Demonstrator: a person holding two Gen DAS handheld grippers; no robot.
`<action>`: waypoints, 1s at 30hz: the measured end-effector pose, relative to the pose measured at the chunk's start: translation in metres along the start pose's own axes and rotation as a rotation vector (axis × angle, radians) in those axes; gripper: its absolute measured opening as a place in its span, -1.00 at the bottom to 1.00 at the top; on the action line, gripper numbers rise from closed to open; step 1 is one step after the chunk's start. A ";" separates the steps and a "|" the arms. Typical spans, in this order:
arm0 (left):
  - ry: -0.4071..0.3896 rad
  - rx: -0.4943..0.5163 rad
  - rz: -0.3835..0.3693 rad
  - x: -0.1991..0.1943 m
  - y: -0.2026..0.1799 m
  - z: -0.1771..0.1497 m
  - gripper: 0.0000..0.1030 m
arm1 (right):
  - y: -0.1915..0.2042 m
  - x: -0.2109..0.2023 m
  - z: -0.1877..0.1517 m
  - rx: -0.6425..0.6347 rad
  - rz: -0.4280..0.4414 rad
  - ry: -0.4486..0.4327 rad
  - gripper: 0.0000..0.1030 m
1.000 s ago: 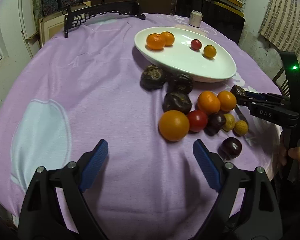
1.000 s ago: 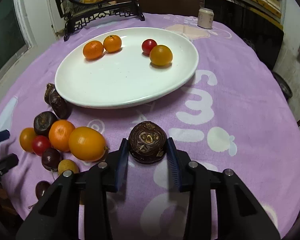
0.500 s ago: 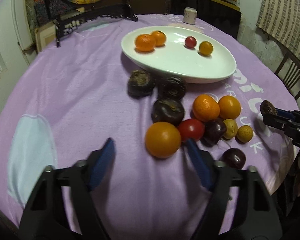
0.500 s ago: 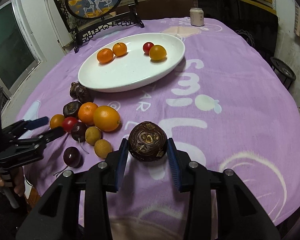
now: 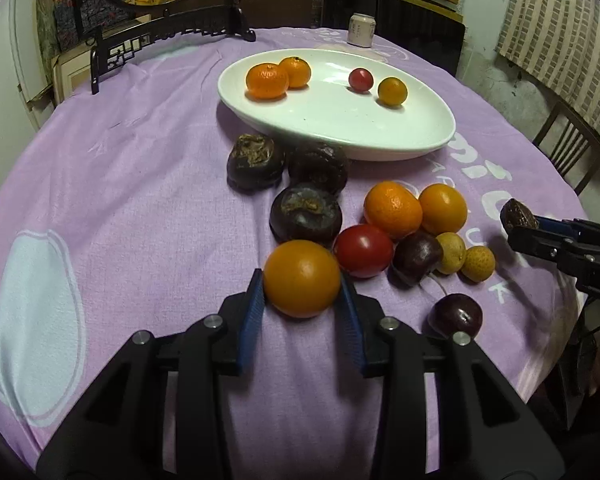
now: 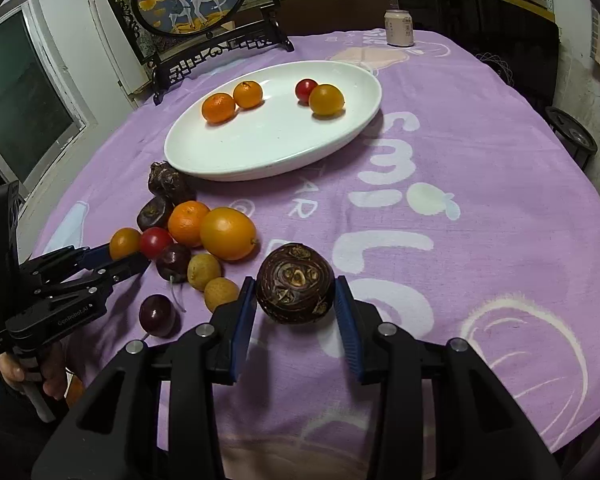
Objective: Organize fruits
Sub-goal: 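Grasp an orange with the left tool while the right tool grasps a mangosteen, then release the orange and mangosteen onto the white plate with both tools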
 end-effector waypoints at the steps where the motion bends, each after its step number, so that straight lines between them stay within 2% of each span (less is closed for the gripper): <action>1: -0.008 -0.015 -0.014 -0.002 0.001 0.000 -0.31 | 0.001 -0.001 0.000 -0.003 -0.004 -0.002 -0.22; 11: -0.079 -0.033 -0.050 -0.032 0.004 0.011 -0.32 | 0.007 0.001 0.016 -0.028 -0.035 -0.021 -0.22; 15: -0.107 0.002 -0.089 -0.043 -0.005 0.034 -0.32 | 0.019 0.002 0.048 -0.080 -0.040 -0.063 -0.22; 17: -0.109 0.020 -0.096 -0.041 -0.009 0.058 -0.32 | 0.024 0.005 0.068 -0.100 -0.034 -0.083 -0.22; 21: -0.068 0.023 -0.077 -0.010 -0.006 0.118 -0.32 | 0.029 0.029 0.120 -0.136 -0.055 -0.105 -0.22; 25: 0.013 -0.006 -0.056 0.044 0.000 0.170 -0.32 | 0.017 0.057 0.161 -0.127 -0.109 -0.118 -0.22; 28: 0.052 -0.023 -0.031 0.078 0.002 0.187 -0.31 | 0.002 0.082 0.180 -0.106 -0.144 -0.107 -0.23; 30: 0.070 -0.043 -0.039 0.093 0.003 0.191 -0.31 | -0.004 0.096 0.186 -0.091 -0.127 -0.089 -0.23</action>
Point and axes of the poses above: each gripper's, at about its wrist camera, not at the fingertips, and x roughly the way its jaws point, y to its left, z to its top, the point moved 8 cm from there along x, roughly the way its jaws point, and after that the axes turned 12 degrees about -z, right-handed, at the moved point
